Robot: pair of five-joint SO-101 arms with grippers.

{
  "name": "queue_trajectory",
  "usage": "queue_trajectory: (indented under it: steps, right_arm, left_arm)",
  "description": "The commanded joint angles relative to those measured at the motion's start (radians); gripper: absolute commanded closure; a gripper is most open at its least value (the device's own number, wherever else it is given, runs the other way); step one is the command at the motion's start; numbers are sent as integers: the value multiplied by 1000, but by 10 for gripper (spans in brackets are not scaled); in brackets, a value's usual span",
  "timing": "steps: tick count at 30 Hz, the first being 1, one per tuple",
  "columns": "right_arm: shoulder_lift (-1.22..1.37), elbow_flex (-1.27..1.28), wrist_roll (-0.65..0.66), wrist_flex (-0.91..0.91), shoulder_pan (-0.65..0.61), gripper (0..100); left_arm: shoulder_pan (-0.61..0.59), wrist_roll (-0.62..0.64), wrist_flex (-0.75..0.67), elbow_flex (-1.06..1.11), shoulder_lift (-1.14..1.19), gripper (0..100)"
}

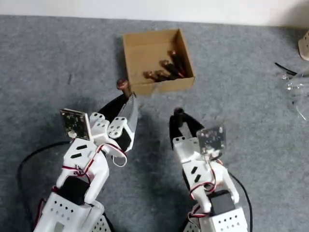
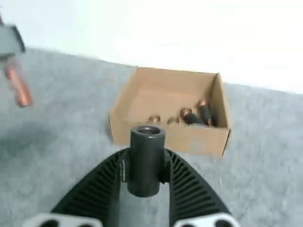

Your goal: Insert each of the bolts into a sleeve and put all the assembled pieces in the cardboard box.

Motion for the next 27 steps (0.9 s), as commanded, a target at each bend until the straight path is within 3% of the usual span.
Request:
queue_trajectory:
  steps: [1,9,15,23,27]
  right_arm:
    - [-7,15,11,-22,-5,995]
    - [-22,15,11,-22,-10,995]
    - [-22,22,11,-22,-13,995]
    - [-21,47,12,-21,-150,995]
    - [-21,61,123,-21,-185,995]
  left_arm:
    - [27,12,-35,-73,-22,995]
    - [110,-81,-29,7,-25,995]
    - [113,-141,-38,104,-191,995]
    - [124,-175,-98,156,-263,994]
    - [156,-173,-98,177,-266,994]
